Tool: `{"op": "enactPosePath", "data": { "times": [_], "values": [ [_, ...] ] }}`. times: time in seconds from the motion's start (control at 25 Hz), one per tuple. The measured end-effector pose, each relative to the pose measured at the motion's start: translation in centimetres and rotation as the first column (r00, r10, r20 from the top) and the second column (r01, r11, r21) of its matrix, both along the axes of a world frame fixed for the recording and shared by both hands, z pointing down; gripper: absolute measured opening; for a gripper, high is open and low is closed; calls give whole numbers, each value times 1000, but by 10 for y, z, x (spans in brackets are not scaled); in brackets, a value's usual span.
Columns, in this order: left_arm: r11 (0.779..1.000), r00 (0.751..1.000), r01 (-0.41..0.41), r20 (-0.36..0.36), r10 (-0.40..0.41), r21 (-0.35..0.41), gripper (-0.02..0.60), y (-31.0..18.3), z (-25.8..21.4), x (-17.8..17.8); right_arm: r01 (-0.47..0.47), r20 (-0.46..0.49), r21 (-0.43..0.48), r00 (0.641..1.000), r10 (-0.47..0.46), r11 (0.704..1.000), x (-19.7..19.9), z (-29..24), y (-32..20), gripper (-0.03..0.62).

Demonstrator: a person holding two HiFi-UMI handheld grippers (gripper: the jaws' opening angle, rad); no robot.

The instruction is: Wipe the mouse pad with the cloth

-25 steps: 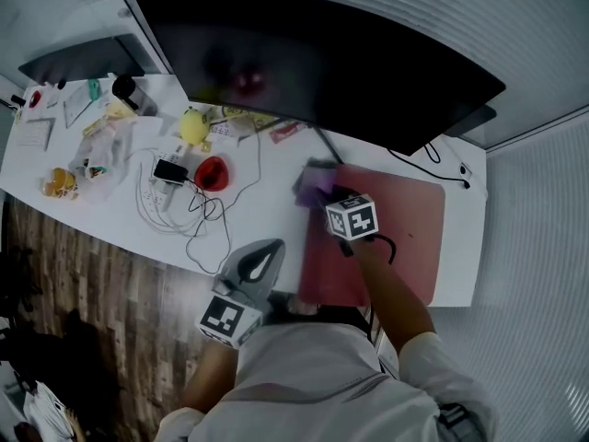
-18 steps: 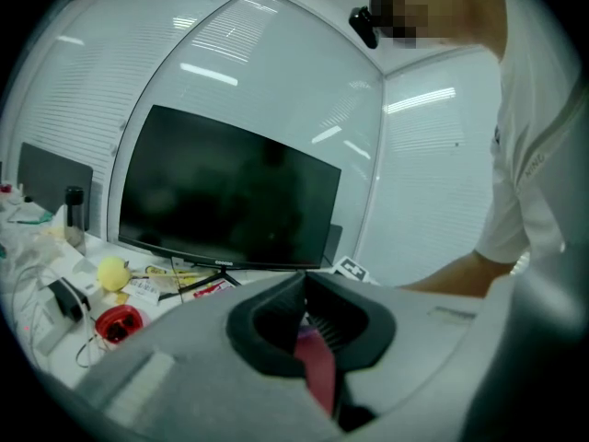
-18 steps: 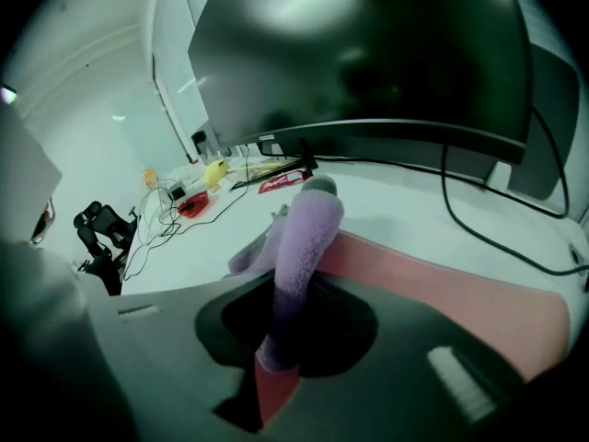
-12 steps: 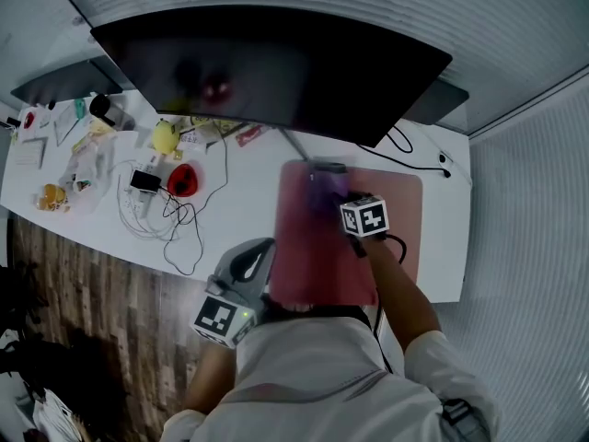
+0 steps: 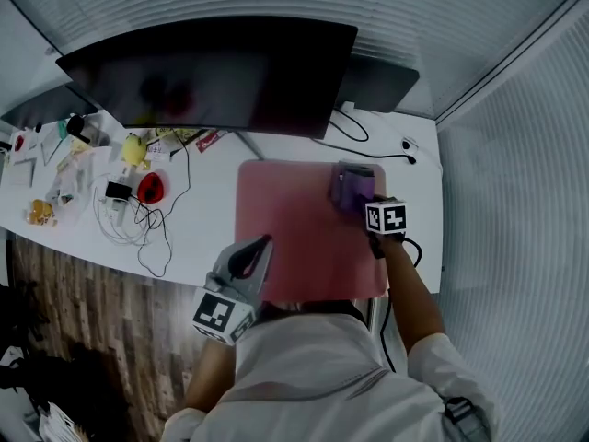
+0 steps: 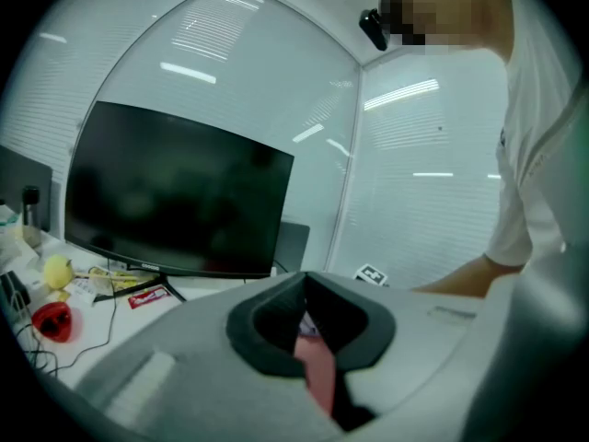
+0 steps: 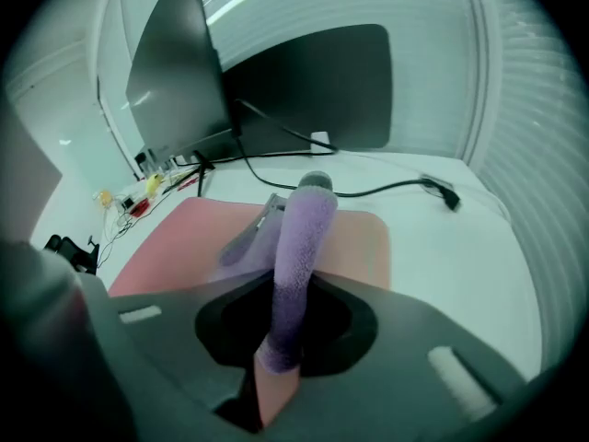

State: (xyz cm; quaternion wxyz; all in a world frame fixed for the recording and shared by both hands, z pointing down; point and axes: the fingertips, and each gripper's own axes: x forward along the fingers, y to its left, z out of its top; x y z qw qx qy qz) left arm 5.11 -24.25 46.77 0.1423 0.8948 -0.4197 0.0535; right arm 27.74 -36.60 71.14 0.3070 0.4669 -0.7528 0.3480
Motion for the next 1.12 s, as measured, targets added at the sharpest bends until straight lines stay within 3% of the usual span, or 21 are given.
{"op": "enactPosePath", "data": {
  "times": [0.28,0.36,0.48,0.6,0.76,0.96,1.12],
  "values": [
    [998,997,-66,25,66,-10,-2,11,5,37,-247,19,24,969,246,969,105,1,18,55],
    [997,996,-82,25,82,-8,-2,13,3,40,-285,15,41,959,285,958,118,-3,23,54],
    [995,995,-95,22,95,1,-2,13,-3,33,-283,54,116,959,279,952,106,-29,32,54],
    [995,995,-97,16,97,11,-2,17,-7,14,-215,100,230,975,197,949,60,-75,44,54],
    [998,998,-68,13,67,19,-2,24,-14,-32,-98,180,321,983,41,942,-39,-130,61,54],
    [1000,1000,-10,16,10,25,-2,39,-26,-102,87,308,298,934,-182,951,-182,-151,84,54],
    [999,998,50,33,-51,21,-2,54,-23,-163,260,327,241,885,-331,935,-290,-129,100,55]
  ]
}}
